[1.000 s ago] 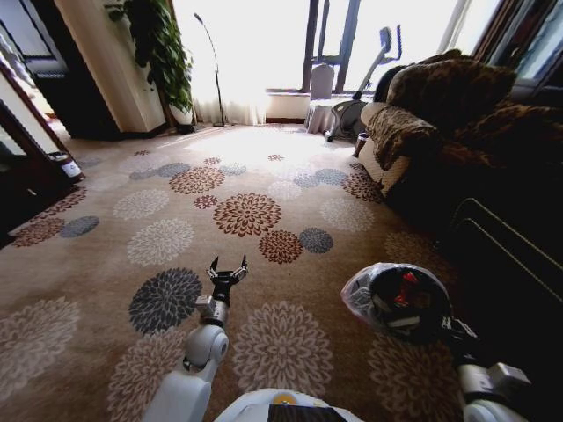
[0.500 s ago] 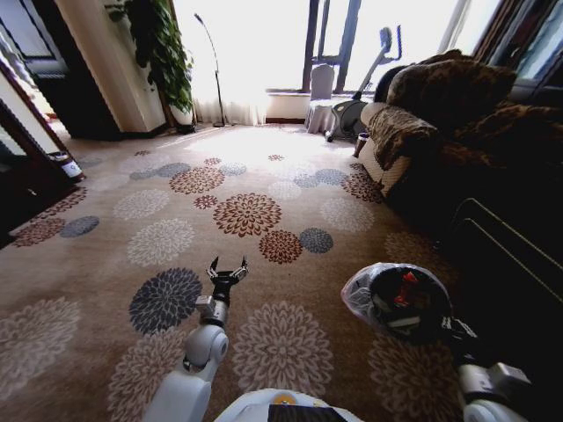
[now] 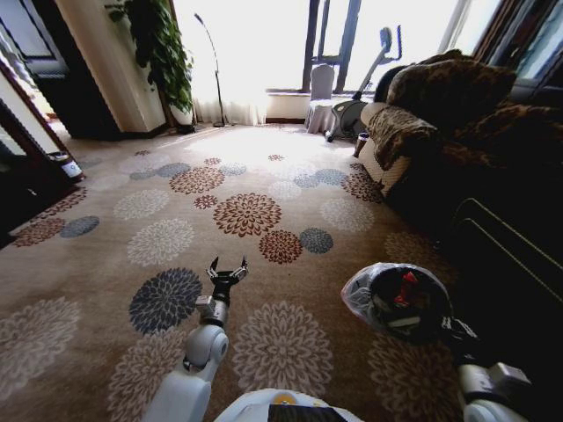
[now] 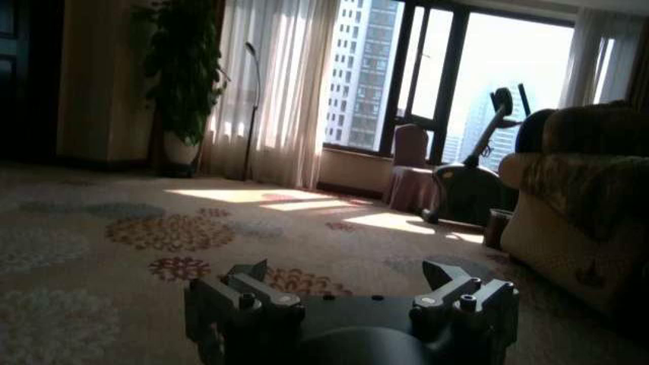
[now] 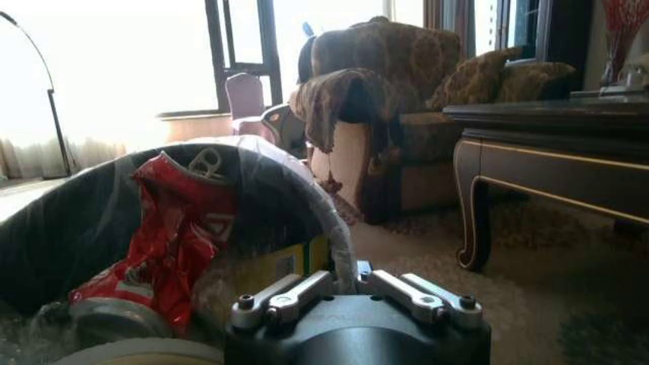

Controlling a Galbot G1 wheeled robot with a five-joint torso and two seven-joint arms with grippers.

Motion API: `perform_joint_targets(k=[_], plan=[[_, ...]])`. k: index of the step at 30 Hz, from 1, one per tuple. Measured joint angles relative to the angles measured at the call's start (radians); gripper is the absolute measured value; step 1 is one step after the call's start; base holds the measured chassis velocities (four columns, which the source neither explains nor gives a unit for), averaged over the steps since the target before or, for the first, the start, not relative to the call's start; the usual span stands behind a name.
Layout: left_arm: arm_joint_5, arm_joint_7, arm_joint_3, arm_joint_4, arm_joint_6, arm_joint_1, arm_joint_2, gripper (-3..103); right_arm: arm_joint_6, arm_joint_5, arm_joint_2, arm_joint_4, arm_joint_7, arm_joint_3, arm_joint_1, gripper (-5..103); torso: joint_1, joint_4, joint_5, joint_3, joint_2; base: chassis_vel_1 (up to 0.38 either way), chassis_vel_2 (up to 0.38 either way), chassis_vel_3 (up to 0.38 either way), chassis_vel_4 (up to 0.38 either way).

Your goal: Pick up the trash from the ground and place it into the trash bin.

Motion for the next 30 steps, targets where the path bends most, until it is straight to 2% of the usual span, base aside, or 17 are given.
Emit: perform_joint_targets(k=[1,4,5,8,9,10,13,14,16,17,18,21,23,25,27,29,30], plan=[[0.000,0.000,0.000,0.000,0.000,0.000,0.000,100,0.000,0.000,0.000,0.000,0.000,0.000,0.000,1,0.000,0.0000,0.0000,0.000,0.000,0.000,0.000,0.000,0.000],[0.000,0.000,0.000,0.000,0.000,0.000,0.000,100,-0.101,0.013,-0.079,0.039,0.023,-0.029,0.075,1,0.000,-0.0002,0.0003,0.000,0.000,0.000,0.000,0.000,0.000],[0.000,0.000,0.000,0.000,0.000,0.000,0.000,100,-0.101,0.013,-0.079,0.039,0.023,-0.029,0.075,1,0.000,-0.0002,0.0003,0.000,0.000,0.000,0.000,0.000,0.000],[0.000,0.000,0.000,0.000,0.000,0.000,0.000,100,-0.209,0.033,-0.165,0.084,0.046,-0.062,0.159,1,0.000,0.0011,-0.0001,0.000,0.000,0.000,0.000,0.000,0.000],[0.000,0.000,0.000,0.000,0.000,0.000,0.000,100,-0.209,0.033,-0.165,0.084,0.046,-0.062,0.159,1,0.000,0.0011,-0.0001,0.000,0.000,0.000,0.000,0.000,0.000],[0.000,0.000,0.000,0.000,0.000,0.000,0.000,100,-0.267,0.042,-0.211,0.107,0.059,-0.078,0.203,1,0.000,0.0012,-0.0002,0.000,0.000,0.000,0.000,0.000,0.000],[0.000,0.000,0.000,0.000,0.000,0.000,0.000,100,-0.299,0.048,-0.244,0.114,0.072,-0.107,0.220,1,0.000,0.0008,-0.0014,0.000,0.000,0.000,0.000,0.000,0.000],[0.000,0.000,0.000,0.000,0.000,0.000,0.000,100,-0.314,0.063,-0.260,0.111,0.070,-0.119,0.202,1,0.000,0.0009,0.0007,0.000,0.000,0.000,0.000,0.000,0.000],[0.000,0.000,0.000,0.000,0.000,0.000,0.000,100,-0.321,0.073,-0.267,0.106,0.069,-0.114,0.189,1,0.000,0.0009,0.0016,0.000,0.000,0.000,0.000,0.000,0.000],[0.000,0.000,0.000,0.000,0.000,0.000,0.000,100,-0.339,0.109,-0.289,0.082,0.070,-0.066,0.149,1,0.000,0.0006,0.0011,0.000,0.000,0.000,0.000,0.000,0.000],[0.000,0.000,0.000,0.000,0.000,0.000,0.000,100,-0.345,0.132,-0.305,0.063,0.069,-0.027,0.120,1,0.000,-0.0003,-0.0014,0.000,0.000,0.000,0.000,0.000,0.000],[0.000,0.000,0.000,0.000,0.000,0.000,0.000,100,-0.346,0.156,-0.326,0.026,0.053,0.025,0.079,1,0.000,-0.0007,0.0012,0.000,0.000,0.000,0.000,0.000,0.000],[0.000,0.000,0.000,0.000,0.000,0.000,0.000,100,-0.346,0.167,-0.342,-0.004,0.039,0.065,0.053,1,0.000,-0.0001,0.0014,0.000,0.000,0.000,0.000,0.000,0.000],[0.000,0.000,0.000,0.000,0.000,0.000,0.000,100,-0.342,0.180,-0.373,-0.066,0.015,0.147,0.001,1,0.000,0.0006,-0.0003,0.000,0.000,0.000,0.000,0.000,0.000],[0.000,0.000,0.000,0.000,0.000,0.000,0.000,100,-0.341,0.190,-0.384,-0.091,0.002,0.182,-0.025,1,0.000,0.0006,0.0000,0.000,0.000,0.000,0.000,0.000,0.000],[0.000,0.000,0.000,0.000,0.000,0.000,0.000,100,-0.339,0.232,-0.401,-0.169,-0.031,0.305,-0.105,1,0.000,0.0003,0.0010,0.000,0.000,0.000,0.000,0.000,0.000],[0.000,0.000,0.000,0.000,0.000,0.000,0.000,100,-0.339,0.232,-0.401,-0.169,-0.031,0.305,-0.105,1,0.000,0.0003,0.0010,0.000,0.000,0.000,0.000,0.000,0.000]])
